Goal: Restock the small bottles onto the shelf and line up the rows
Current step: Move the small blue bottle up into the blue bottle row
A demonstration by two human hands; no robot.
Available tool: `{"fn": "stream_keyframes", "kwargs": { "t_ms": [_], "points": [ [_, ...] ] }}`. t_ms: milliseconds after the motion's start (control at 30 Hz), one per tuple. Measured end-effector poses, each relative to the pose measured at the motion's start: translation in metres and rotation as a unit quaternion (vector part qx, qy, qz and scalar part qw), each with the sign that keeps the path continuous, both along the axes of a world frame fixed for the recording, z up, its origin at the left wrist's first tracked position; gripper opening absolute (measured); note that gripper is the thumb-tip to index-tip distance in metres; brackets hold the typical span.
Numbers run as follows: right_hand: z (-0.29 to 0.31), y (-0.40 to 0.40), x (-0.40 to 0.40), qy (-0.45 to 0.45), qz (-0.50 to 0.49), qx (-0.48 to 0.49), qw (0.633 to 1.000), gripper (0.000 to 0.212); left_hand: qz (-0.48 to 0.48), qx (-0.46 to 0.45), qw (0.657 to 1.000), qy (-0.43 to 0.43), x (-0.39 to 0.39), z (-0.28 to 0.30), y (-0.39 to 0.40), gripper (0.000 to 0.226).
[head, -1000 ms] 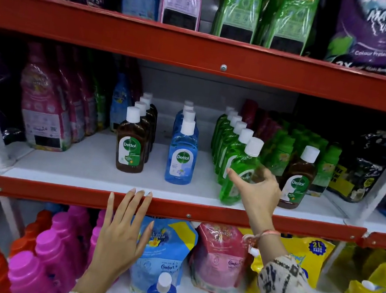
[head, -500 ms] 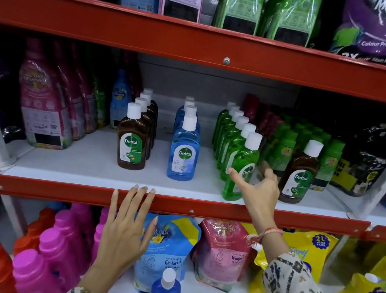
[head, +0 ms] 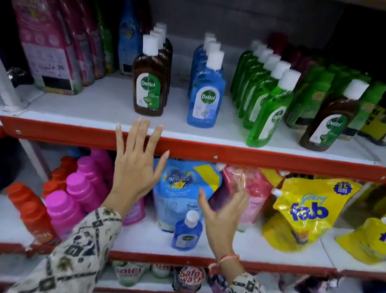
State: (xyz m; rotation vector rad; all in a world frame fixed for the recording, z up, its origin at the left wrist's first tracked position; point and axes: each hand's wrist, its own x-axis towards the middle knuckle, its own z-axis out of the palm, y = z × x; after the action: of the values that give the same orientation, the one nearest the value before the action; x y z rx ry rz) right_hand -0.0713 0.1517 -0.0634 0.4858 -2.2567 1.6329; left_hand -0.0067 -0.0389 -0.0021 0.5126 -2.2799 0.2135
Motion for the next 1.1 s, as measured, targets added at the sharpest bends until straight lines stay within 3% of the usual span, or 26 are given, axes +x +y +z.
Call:
{"fn": "stream_keyframes", "kwargs": {
  "t_ms": [200,367,500,767,900,1100],
  "points": [
    [-0.082,-0.029,0.044,-0.176,-0.041,0.023,0.983,0.104,-0.012,-0.010,1.000,0.016,0.000,-0.003,-0.003,0.057],
    [-0.099,-0.045,0.056,-0.214,-0.104,-0.061,0.970,0.083,-0.029,-0.026,0.999,0.012,0.004,-0.001,-0.010,0.057],
    [-0.091,-0.035,0.054,-0.191,-0.078,-0.102,0.973,0.073,-0.039,-0.025,0.999,0.010,0.005,-0.001,-0.009,0.058],
    [0.023,-0.007,0.042,-0.093,0.025,-0.185,0.978,0.070,-0.056,-0.009,0.998,0.004,0.011,0.004,-0.010,0.056],
    [0.097,-0.003,0.030,-0.024,0.029,-0.216,0.976,0.078,-0.067,0.004,0.998,0.004,0.014,0.006,-0.009,0.054],
    [0.177,-0.017,0.004,0.056,0.050,-0.221,0.972,0.070,-0.084,0.051,0.995,0.020,0.015,0.010,-0.004,0.051]
  ]
}}
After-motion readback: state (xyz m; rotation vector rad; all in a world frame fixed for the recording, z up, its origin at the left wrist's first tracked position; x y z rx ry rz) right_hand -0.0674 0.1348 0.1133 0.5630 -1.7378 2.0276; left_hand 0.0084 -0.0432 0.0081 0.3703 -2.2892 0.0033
